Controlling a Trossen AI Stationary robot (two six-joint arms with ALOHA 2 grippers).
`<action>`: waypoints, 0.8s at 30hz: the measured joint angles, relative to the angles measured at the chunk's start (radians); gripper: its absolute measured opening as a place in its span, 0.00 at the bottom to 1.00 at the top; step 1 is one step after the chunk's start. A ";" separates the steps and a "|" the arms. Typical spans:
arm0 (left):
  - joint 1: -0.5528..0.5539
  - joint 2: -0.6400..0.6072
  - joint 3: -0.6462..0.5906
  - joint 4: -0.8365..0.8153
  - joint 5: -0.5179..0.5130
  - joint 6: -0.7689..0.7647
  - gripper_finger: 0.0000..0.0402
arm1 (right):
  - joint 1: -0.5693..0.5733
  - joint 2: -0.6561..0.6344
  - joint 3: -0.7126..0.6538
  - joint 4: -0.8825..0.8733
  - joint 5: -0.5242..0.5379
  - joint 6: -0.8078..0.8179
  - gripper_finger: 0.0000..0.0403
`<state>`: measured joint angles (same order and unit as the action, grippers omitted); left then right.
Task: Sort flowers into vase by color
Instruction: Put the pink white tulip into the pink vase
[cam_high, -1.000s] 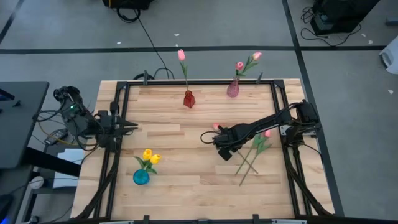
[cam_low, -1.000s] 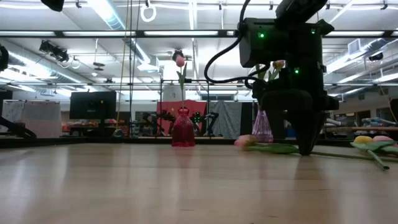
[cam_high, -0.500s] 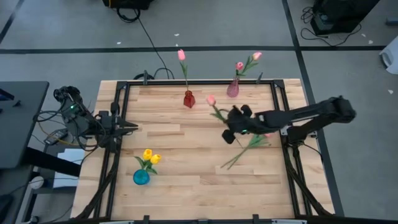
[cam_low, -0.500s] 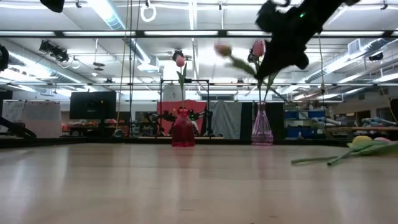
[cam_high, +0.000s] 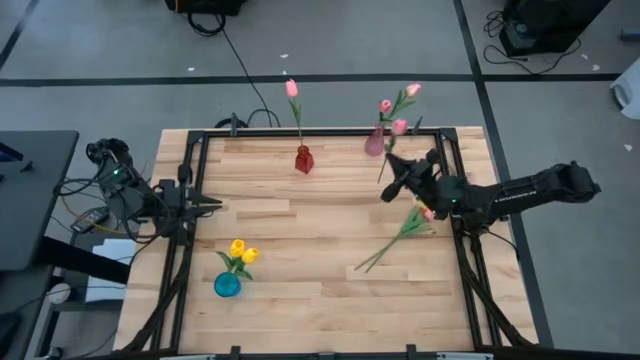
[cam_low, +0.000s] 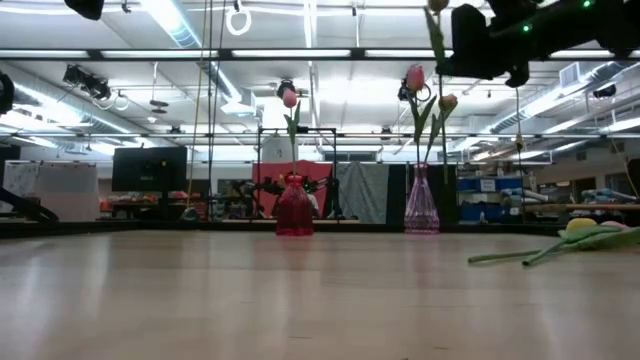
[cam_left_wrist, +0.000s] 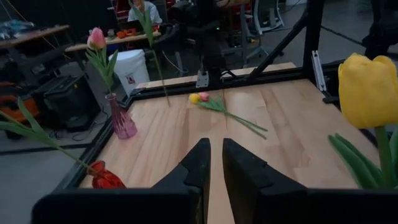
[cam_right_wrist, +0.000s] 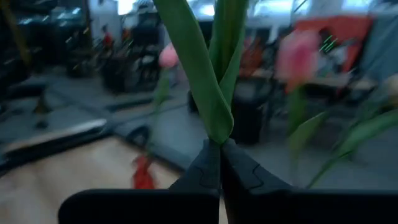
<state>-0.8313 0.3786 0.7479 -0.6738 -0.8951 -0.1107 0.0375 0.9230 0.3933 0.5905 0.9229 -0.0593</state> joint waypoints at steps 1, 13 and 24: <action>0.000 0.000 0.000 0.001 -0.003 0.017 0.11 | -0.017 -0.007 -0.019 0.060 -0.001 -0.046 0.02; 0.000 0.000 0.000 0.011 -0.120 0.056 0.11 | -0.334 -0.010 -0.052 0.380 -0.346 -0.265 0.02; 0.000 0.000 0.000 0.050 -0.130 0.054 0.11 | -0.512 0.071 -0.051 0.500 -0.534 -0.288 0.02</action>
<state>-0.8314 0.3789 0.7475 -0.6235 -1.0252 -0.0563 -0.4743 0.9941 0.3420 1.0900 0.3894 -0.3473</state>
